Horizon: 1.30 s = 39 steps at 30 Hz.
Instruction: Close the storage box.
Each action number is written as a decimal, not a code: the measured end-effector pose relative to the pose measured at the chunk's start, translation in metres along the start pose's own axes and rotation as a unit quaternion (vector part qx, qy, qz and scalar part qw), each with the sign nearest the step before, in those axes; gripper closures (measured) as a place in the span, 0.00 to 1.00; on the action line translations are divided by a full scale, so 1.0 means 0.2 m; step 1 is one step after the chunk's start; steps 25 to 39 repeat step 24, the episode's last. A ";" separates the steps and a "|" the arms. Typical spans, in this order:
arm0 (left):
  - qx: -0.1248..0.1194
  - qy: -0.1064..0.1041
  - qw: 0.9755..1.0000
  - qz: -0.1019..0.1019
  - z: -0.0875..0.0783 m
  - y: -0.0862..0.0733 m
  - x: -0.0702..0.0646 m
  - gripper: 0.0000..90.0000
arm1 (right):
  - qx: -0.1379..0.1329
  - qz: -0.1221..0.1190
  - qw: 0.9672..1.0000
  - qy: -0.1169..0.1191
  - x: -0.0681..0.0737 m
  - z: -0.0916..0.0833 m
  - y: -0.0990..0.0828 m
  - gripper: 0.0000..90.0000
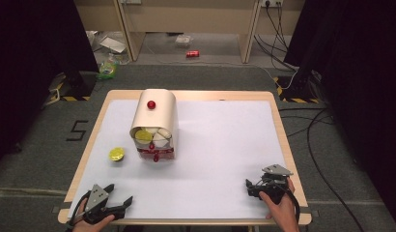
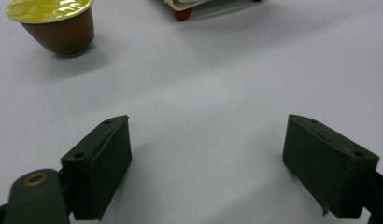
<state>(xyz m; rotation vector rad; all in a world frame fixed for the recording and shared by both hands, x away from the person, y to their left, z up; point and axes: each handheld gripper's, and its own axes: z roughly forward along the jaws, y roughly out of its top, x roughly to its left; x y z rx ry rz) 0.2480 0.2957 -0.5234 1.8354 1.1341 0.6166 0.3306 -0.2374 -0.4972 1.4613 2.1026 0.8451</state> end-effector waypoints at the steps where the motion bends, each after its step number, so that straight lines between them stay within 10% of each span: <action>1: -0.008 0.004 1.000 -0.002 0.00 -0.01 -0.01 0.16 | 0.000 0.000 1.000 0.000 0.00 0.00 0.00 0.01; 39: -0.037 0.015 0.999 -0.005 -0.01 -0.06 -0.02 0.16 | 0.000 -0.002 1.000 -0.001 0.00 0.00 0.00 0.01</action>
